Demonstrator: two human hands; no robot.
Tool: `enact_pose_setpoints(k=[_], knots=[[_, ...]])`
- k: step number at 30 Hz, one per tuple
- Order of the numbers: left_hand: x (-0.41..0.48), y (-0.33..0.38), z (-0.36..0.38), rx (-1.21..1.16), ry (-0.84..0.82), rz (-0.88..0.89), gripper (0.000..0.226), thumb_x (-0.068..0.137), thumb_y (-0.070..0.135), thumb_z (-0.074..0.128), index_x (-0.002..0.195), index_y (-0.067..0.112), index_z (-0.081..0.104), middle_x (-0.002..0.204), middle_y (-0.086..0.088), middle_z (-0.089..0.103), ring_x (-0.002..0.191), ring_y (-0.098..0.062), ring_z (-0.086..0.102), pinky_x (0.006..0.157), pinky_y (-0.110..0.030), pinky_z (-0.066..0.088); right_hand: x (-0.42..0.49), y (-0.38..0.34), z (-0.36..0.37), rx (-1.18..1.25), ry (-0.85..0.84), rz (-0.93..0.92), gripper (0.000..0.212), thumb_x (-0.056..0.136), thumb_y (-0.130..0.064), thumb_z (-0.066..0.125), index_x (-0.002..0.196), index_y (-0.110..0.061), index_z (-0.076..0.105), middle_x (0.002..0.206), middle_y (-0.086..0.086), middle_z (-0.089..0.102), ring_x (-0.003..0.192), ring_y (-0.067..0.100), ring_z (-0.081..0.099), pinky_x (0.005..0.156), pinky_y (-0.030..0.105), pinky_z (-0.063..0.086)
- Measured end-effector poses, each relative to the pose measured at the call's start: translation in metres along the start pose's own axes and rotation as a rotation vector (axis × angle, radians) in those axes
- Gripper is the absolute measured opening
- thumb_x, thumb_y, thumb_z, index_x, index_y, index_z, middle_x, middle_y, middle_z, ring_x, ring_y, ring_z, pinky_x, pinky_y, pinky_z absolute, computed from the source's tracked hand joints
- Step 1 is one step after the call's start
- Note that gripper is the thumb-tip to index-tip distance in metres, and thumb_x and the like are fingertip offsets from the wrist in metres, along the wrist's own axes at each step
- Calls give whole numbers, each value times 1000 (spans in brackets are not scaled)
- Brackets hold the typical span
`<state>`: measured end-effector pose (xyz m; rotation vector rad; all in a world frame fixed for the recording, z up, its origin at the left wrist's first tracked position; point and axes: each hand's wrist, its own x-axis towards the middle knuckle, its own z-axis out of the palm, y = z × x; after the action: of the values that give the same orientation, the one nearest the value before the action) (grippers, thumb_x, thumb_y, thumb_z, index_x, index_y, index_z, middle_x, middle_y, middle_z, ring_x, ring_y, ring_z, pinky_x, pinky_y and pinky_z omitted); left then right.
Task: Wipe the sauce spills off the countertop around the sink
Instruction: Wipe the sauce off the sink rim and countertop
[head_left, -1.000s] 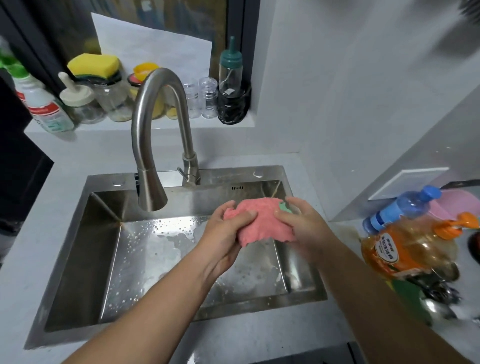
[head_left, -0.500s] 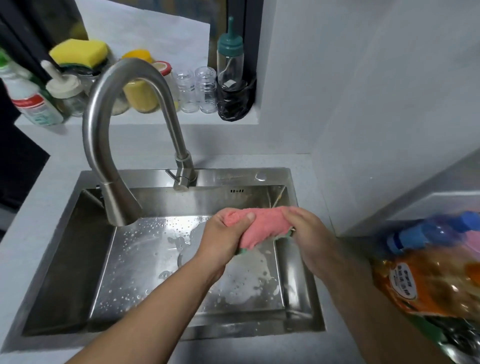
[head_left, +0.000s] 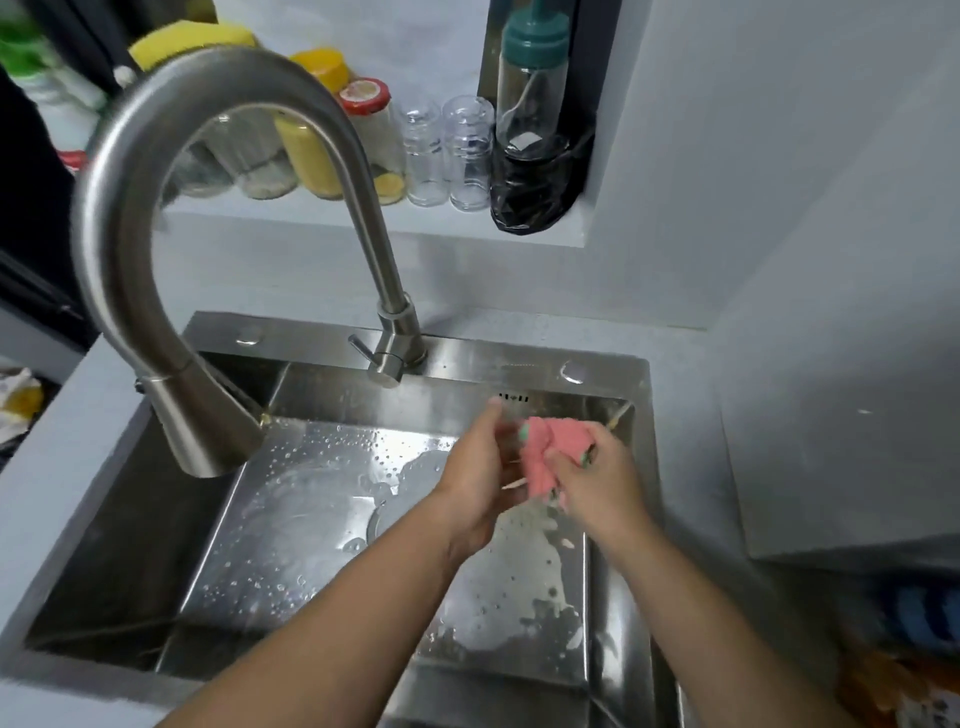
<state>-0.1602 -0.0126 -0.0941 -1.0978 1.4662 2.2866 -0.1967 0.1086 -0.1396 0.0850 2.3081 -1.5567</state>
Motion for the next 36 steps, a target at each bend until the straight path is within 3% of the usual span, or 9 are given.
enact_pose_setpoints(k=[3,7,12,15,18,23,28,32,36], knots=[[30,8,-18,306,116,137,21,103,34,47,99,26,65,105,-2,73,101,-20,67,92,-38,50,51,-3,-2,-155,142,-48,19,93,-3,66,104,-19,63,99,-1,65,92,23,66,65,20,48],[71,13,-37,391,319,251,17,101,27,49,108,19,61,103,-1,67,92,-12,62,70,-27,43,110,-18,30,-400,300,-480,18,89,-3,68,107,-7,68,117,8,58,106,24,57,91,35,52],[95,16,-51,401,439,362,21,104,22,42,116,18,59,103,7,64,98,-14,58,85,-30,44,147,-2,75,-856,-361,-695,49,94,-40,57,140,-21,60,162,7,35,152,29,24,125,55,19],[102,9,-56,398,486,388,33,103,23,41,130,18,60,124,2,65,116,-18,58,105,-39,44,153,0,88,-951,-308,-807,58,97,-45,33,145,-22,56,164,9,34,155,32,20,128,50,6],[104,8,-58,340,506,446,25,103,21,40,103,25,65,105,4,69,102,-18,64,92,-36,50,153,4,101,-1098,-307,-905,65,99,-43,23,158,-19,39,169,10,23,158,36,11,128,51,3],[105,7,-60,360,491,395,32,105,28,39,125,18,62,124,4,63,115,-15,57,102,-34,45,142,24,45,-1248,-213,-664,78,98,-55,20,165,-19,3,173,1,-6,158,25,-15,125,43,-16],[112,4,-61,120,452,412,26,102,16,40,101,2,62,86,1,58,70,-4,49,67,-15,41,150,-8,106,-1297,-413,-802,109,89,-56,54,162,-11,-14,170,9,-21,155,32,-26,124,50,-18],[111,0,-56,495,433,490,41,102,23,40,139,16,54,138,8,53,128,-4,48,114,-23,33,167,-9,69,-1291,-469,-759,111,88,-50,61,162,-18,-15,169,1,-24,153,21,-28,126,47,-15],[122,9,-56,1070,301,635,47,104,24,36,151,16,37,163,2,26,151,-13,20,123,-31,19,177,5,10,-1390,-387,-511,118,88,-71,53,158,-20,-27,163,1,-39,150,25,-35,125,50,-16]])
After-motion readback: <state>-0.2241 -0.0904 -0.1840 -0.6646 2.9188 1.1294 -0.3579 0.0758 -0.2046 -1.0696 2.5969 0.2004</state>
